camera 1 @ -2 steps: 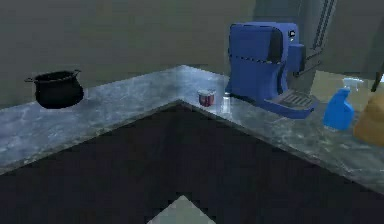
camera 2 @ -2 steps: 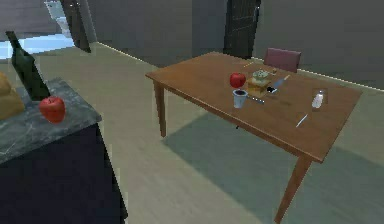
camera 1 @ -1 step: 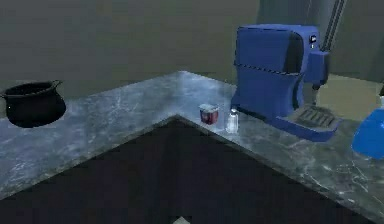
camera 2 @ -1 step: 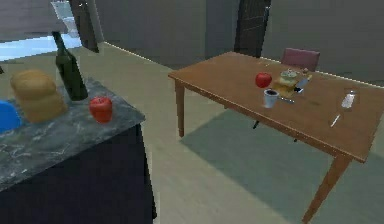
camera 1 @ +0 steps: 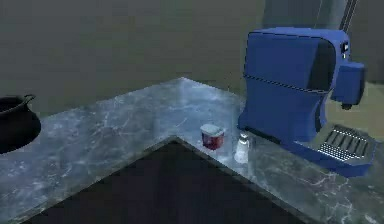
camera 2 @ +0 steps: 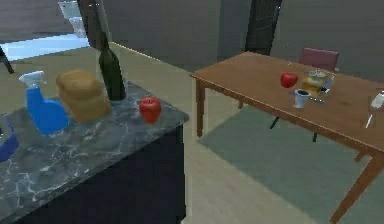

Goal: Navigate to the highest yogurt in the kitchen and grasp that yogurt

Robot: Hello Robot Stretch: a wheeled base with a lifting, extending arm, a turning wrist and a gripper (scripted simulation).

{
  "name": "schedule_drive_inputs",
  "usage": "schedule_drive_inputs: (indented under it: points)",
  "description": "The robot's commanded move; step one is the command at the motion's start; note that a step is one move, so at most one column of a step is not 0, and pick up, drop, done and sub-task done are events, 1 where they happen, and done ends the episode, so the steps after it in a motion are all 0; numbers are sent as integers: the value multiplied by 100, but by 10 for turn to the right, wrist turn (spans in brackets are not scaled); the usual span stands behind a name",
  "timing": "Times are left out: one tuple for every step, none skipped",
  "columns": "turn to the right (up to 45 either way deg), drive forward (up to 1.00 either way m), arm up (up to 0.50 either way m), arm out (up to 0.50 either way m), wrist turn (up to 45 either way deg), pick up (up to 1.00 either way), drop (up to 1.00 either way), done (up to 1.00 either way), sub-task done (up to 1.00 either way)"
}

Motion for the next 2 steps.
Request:
schedule_drive_inputs:
  points:
    - [450,0,0,0,0,0,0,0,0]
    - [450,0,0,0,0,0,0,0,0]
